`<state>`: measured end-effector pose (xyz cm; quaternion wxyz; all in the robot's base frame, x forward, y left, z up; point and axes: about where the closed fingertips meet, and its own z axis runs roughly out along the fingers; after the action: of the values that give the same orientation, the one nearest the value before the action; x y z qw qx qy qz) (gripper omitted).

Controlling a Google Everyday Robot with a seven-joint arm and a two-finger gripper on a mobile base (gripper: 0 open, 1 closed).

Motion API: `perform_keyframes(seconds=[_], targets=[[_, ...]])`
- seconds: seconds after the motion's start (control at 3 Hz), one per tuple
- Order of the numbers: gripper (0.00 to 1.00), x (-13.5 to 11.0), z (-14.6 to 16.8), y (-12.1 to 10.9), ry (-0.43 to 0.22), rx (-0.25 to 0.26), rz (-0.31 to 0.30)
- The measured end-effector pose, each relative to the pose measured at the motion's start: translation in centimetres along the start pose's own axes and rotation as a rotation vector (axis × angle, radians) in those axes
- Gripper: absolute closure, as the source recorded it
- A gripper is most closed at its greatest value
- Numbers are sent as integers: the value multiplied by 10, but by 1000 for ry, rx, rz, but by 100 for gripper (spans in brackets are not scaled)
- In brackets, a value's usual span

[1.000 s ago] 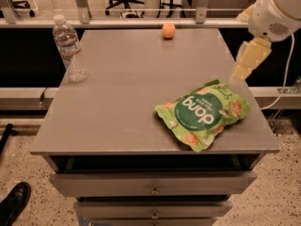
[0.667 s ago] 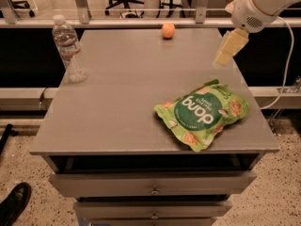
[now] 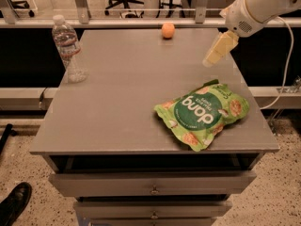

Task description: Move orange near water bottle

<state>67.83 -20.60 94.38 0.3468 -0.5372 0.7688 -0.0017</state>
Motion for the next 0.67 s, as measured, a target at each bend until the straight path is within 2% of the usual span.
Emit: perform_keyframes(seconds=[0.33,0.67], targets=[[0,-11,50,-40,-110,20,86],[0,-20,78,-74,-194,62,163]])
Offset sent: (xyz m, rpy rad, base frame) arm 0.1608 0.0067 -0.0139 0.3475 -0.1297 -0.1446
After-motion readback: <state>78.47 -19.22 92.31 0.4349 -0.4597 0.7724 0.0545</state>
